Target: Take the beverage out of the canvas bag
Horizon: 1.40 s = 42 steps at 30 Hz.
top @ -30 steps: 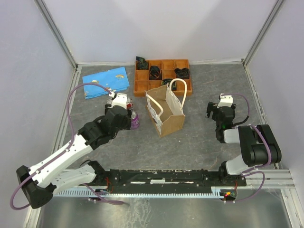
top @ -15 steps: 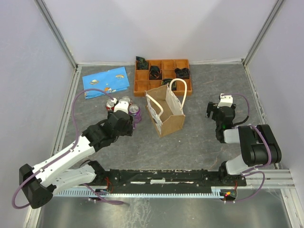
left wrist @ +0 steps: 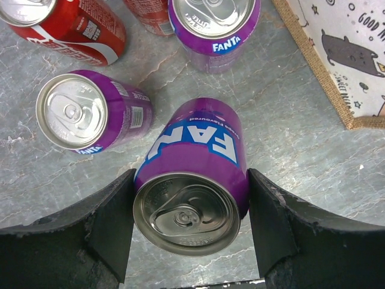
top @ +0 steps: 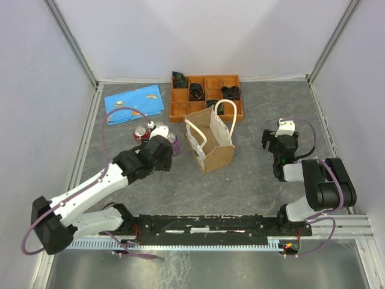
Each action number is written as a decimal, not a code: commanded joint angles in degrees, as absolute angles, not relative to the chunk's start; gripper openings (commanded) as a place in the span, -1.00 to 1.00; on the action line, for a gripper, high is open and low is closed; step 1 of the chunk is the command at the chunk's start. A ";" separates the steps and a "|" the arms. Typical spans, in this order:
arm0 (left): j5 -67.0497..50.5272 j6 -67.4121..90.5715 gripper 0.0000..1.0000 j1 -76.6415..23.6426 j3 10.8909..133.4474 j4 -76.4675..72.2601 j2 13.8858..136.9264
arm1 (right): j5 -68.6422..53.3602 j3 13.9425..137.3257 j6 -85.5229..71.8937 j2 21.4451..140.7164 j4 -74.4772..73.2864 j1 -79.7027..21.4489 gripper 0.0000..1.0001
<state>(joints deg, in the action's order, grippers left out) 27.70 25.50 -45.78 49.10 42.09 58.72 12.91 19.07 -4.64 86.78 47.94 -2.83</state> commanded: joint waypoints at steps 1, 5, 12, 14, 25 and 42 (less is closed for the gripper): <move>28.37 26.04 -0.94 -45.86 56.56 41.46 63.47 | 12.83 20.57 -4.36 86.24 49.83 -2.57 0.99; 29.57 25.15 -0.94 -45.83 58.53 41.92 67.01 | 12.83 20.57 -4.35 86.26 49.83 -2.61 0.99; 29.35 24.14 -0.94 -45.33 61.30 43.77 73.52 | 12.83 20.56 -4.34 86.27 49.84 -2.58 0.99; 28.66 23.72 -0.94 -45.12 61.85 44.22 75.13 | 12.83 20.54 -4.39 86.29 49.83 -2.63 0.99; 26.85 21.69 -0.78 -42.24 62.56 45.34 77.98 | 12.83 20.57 -4.38 86.26 49.86 -2.64 0.99; 22.43 20.30 -0.47 -39.99 59.72 42.63 80.12 | 12.83 20.57 -4.38 86.25 49.83 -2.62 0.99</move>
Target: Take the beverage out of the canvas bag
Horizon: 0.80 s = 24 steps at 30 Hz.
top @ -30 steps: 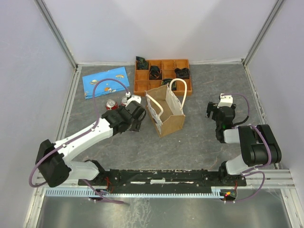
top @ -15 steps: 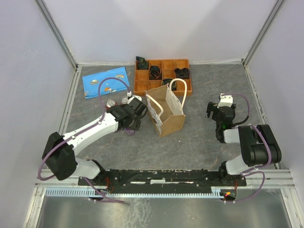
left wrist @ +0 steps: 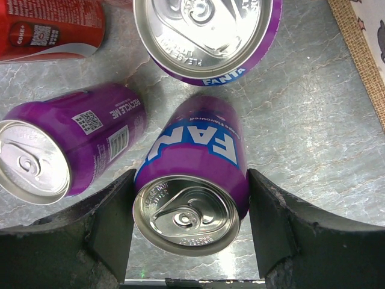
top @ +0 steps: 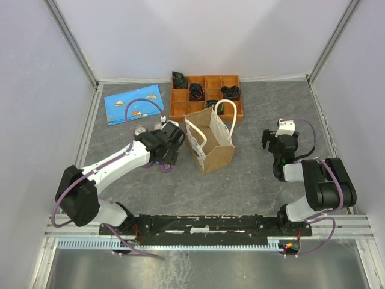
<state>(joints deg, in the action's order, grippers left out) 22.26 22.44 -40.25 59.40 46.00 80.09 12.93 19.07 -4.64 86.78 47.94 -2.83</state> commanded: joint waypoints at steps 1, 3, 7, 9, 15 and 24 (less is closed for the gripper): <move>22.43 20.30 -0.47 -39.91 59.51 42.65 80.27 | 12.83 20.57 -4.39 86.22 49.83 -2.59 0.99; 22.48 20.30 -0.44 -39.77 59.29 42.54 80.58 | 12.83 20.57 -4.35 86.29 49.83 -2.63 0.99; 22.41 20.48 -0.35 -39.64 58.93 42.24 81.09 | 12.83 20.56 -4.38 86.29 49.84 -2.63 0.99; 22.34 20.52 -0.19 -39.56 58.78 42.11 81.28 | 12.83 20.57 -4.39 86.25 49.83 -2.57 0.99; 22.24 20.78 0.31 -39.55 58.54 41.71 81.51 | 12.83 20.55 -4.39 86.25 49.83 -2.59 0.99; 22.32 20.83 0.99 -39.56 58.70 41.36 80.39 | 12.83 20.55 -4.34 86.30 49.84 -2.64 0.99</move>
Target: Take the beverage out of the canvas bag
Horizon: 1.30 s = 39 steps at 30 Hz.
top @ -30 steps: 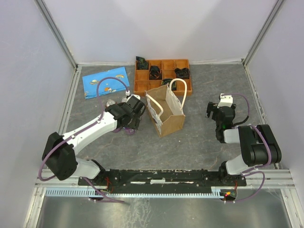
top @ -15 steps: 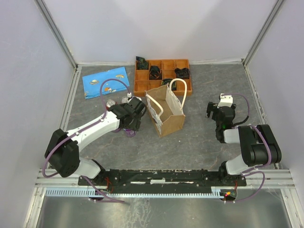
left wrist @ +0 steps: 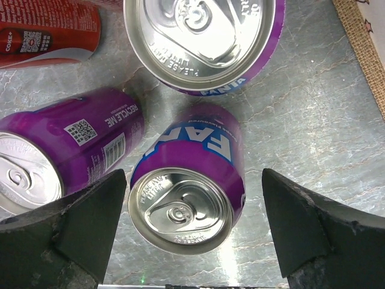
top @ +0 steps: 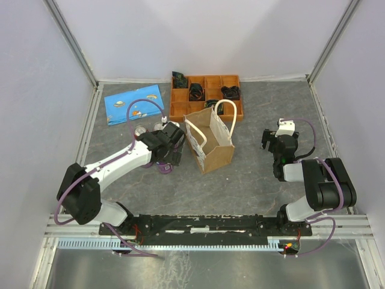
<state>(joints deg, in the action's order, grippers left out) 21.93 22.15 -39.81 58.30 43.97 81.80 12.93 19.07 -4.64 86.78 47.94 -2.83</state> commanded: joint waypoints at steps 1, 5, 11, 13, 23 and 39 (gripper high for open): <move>22.35 20.83 0.99 -39.55 58.71 41.25 80.11 | 12.83 20.56 -4.39 86.24 49.84 -2.64 0.99; 22.44 20.94 0.99 -39.55 59.19 41.22 78.98 | 12.83 20.55 -4.37 86.31 49.83 -2.63 0.99; 24.23 22.23 0.99 -39.55 62.09 41.31 74.29 | 12.83 20.57 -4.35 86.25 49.83 -2.63 0.99; 25.13 22.13 0.99 -39.56 63.39 41.22 72.34 | 12.83 20.52 -4.39 86.23 49.83 -2.64 0.99; 33.27 17.76 0.99 -38.24 67.21 33.14 68.28 | 12.83 20.57 -4.39 86.27 49.83 -2.62 0.99; 24.89 19.13 0.99 0.97 68.02 22.36 73.73 | 12.83 20.58 -4.35 86.26 49.88 -2.64 0.99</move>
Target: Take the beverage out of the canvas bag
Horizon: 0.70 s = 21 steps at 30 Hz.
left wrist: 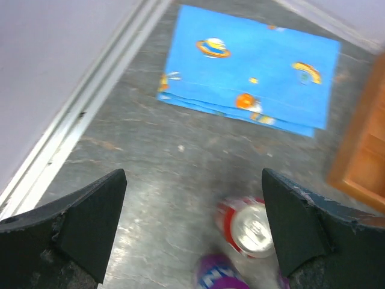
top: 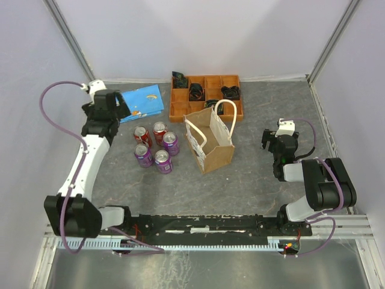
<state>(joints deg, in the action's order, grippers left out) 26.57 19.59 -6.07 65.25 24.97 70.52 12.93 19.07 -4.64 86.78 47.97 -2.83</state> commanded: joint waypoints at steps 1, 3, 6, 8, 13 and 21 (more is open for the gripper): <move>24.75 19.56 0.99 3.35 68.14 22.70 74.50 | 12.83 20.57 -4.39 86.27 49.84 -2.59 0.99; 25.31 20.25 0.99 6.38 67.72 22.76 75.17 | 12.83 20.57 -4.35 86.29 49.84 -2.64 0.99; 29.27 20.46 0.99 6.90 66.34 21.68 74.25 | 12.83 20.52 -4.37 86.22 49.83 -2.64 0.99; 31.21 21.86 0.99 6.88 65.26 20.70 72.92 | 12.83 20.57 -4.35 86.23 49.83 -2.63 0.99; 34.92 23.20 0.99 6.93 60.58 15.65 67.90 | 12.83 20.56 -4.38 86.28 49.88 -2.64 0.99; 35.80 23.41 0.99 6.90 58.44 14.87 67.54 | 12.83 20.57 -4.34 86.27 49.83 -2.61 0.99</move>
<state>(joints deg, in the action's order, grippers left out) 33.54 20.75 6.94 59.24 18.20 67.44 12.93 19.07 -4.64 86.78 47.94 -2.83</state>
